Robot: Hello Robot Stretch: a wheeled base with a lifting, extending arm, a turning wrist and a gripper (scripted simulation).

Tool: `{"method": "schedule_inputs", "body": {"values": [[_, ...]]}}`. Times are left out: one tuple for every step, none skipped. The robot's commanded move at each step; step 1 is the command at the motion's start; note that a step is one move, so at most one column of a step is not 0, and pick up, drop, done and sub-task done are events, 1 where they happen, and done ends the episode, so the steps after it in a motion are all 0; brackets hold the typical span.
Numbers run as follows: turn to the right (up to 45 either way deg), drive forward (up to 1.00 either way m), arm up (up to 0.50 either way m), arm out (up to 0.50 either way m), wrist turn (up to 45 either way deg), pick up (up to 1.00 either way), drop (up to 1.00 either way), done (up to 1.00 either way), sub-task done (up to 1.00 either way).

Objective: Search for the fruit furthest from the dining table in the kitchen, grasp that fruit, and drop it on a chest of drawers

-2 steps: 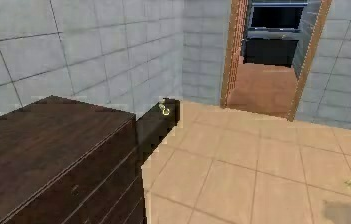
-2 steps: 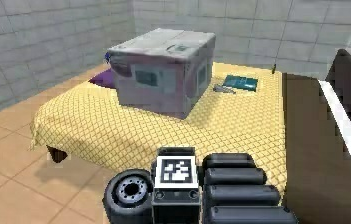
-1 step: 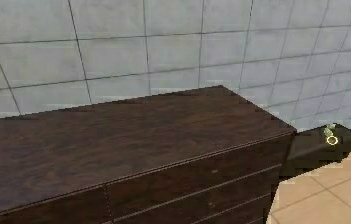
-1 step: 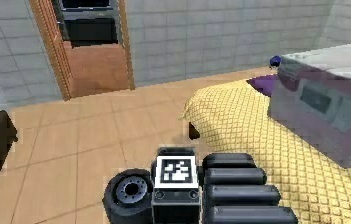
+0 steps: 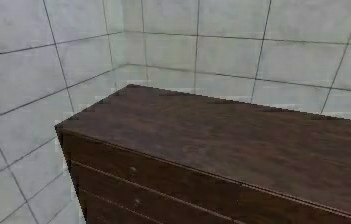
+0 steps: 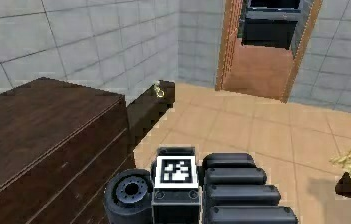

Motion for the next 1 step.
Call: {"method": "schedule_inputs", "body": {"values": [[-36.0, 0.00, 0.00, 0.00, 0.0, 0.00, 0.00, 0.00, 0.00]]}}
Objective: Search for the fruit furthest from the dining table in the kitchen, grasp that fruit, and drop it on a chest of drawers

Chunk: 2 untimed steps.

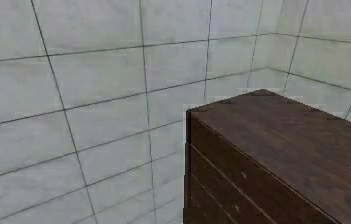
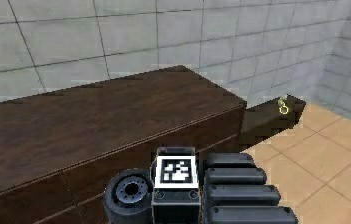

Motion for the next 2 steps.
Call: {"method": "schedule_inputs", "body": {"values": [[45.0, 0.00, 0.00, 0.00, 0.0, 0.00, 0.00, 0.00, 0.00], [45.0, 0.00, 0.00, 0.00, 0.0, 0.00, 0.00, 0.00, 0.00]]}}
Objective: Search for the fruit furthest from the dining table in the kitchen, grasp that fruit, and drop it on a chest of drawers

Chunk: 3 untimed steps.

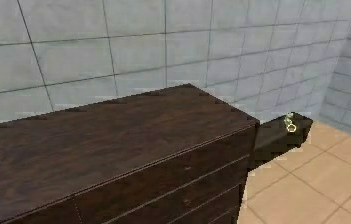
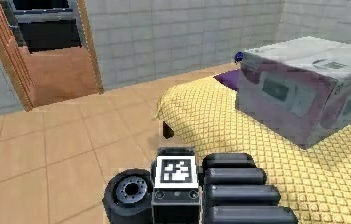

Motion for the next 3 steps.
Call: {"method": "schedule_inputs", "body": {"values": [[33.0, 0.00, 0.00, 0.00, 0.0, 0.00, 0.00, 0.00, 0.00], [3.0, 0.00, 0.00, 0.00, 0.0, 0.00, 0.00, 0.00, 0.00], [-45.0, 0.00, 0.00, 0.00, 0.0, 0.00, 0.00, 0.00, 0.00]]}}
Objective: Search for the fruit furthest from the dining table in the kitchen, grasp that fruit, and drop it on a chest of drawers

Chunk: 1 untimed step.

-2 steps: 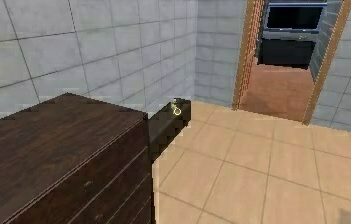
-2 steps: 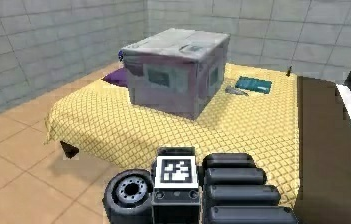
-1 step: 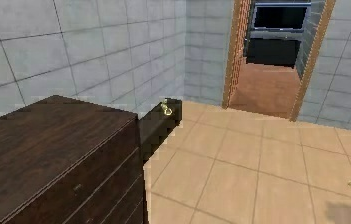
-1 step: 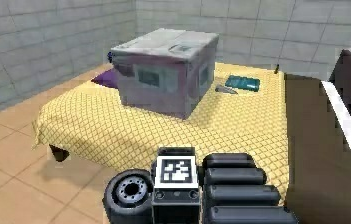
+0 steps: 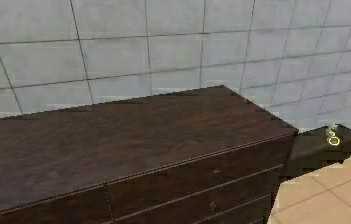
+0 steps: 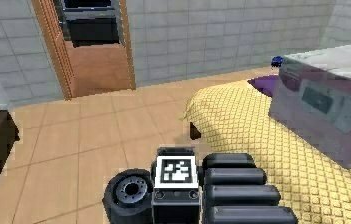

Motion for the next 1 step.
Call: {"method": "schedule_inputs", "body": {"values": [[-45.0, 0.00, 0.00, 0.00, 0.0, 0.00, 0.00, 0.00, 0.00]]}}
